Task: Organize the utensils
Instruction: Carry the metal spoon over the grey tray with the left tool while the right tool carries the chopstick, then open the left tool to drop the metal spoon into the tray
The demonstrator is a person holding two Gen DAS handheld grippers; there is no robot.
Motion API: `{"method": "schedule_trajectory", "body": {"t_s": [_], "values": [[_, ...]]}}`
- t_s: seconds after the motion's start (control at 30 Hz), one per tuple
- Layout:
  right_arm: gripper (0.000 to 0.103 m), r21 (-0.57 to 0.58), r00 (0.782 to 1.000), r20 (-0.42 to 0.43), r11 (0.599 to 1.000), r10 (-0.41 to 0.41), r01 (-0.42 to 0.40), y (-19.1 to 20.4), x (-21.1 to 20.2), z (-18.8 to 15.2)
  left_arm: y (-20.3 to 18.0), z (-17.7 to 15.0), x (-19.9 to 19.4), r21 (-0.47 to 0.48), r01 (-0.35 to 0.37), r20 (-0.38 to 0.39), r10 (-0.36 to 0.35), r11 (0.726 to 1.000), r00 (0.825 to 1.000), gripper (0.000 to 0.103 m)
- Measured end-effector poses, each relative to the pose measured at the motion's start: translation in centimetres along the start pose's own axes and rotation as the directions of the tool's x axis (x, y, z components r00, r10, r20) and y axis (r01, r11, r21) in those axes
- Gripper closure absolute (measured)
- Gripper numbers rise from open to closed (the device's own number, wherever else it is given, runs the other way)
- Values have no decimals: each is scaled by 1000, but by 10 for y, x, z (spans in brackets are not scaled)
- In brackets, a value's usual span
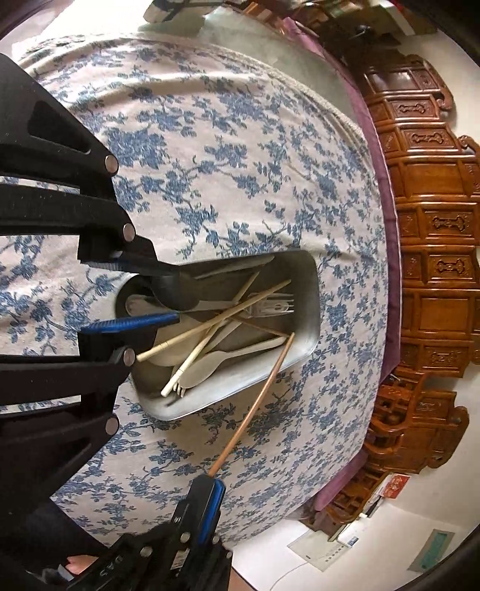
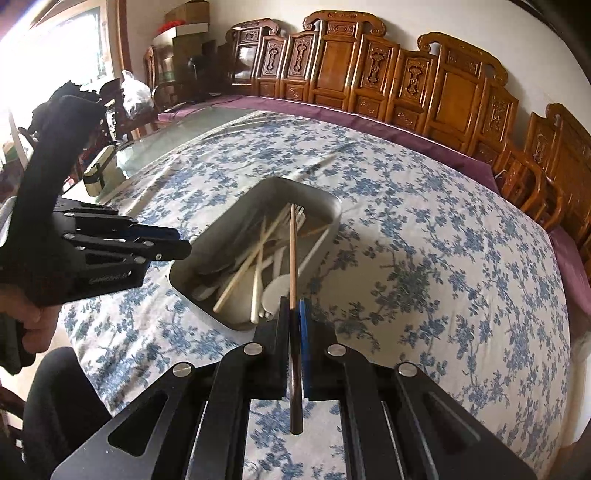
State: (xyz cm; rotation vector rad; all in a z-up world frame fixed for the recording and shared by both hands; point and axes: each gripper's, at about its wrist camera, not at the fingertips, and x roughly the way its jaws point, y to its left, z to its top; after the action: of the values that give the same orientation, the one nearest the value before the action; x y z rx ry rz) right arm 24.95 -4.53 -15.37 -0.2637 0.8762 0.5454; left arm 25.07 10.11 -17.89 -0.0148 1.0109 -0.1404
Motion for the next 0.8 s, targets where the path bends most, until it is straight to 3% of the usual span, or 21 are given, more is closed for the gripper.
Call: {"method": "schedule_trajectory", "body": {"t_s": [0.07,0.13,0.27,0.33,0.5,0.77,0.8], "values": [[97,-1,1000,-5,1000,7,-7,5,5,4,7,-2,-7,-17,-14,13,14,1000,1000,81],[97,1,1000,-12,1000,14,-14,8,11,6,14,-5,-12,-35,-14,28,15,999,999,72],[97,7,1000,-28,1000,12,-11,16,23,12,26,-10,-20,-56,-29,45,32,998,998,69],[97,9,999,-36,1000,11,-11,18,30,14,33,-12,-23,-78,-27,51,31,997,998,54],[97,6,999,-51,1000,1,-1,26,44,21,43,-17,-31,-106,-24,84,33,994,996,43],[97,-3,998,-68,1000,-11,11,35,62,32,58,-20,-32,-136,-36,90,48,990,995,42],[97,3,997,-70,1000,-10,10,35,65,33,59,-20,-32,-135,-44,89,56,990,994,33]]}}
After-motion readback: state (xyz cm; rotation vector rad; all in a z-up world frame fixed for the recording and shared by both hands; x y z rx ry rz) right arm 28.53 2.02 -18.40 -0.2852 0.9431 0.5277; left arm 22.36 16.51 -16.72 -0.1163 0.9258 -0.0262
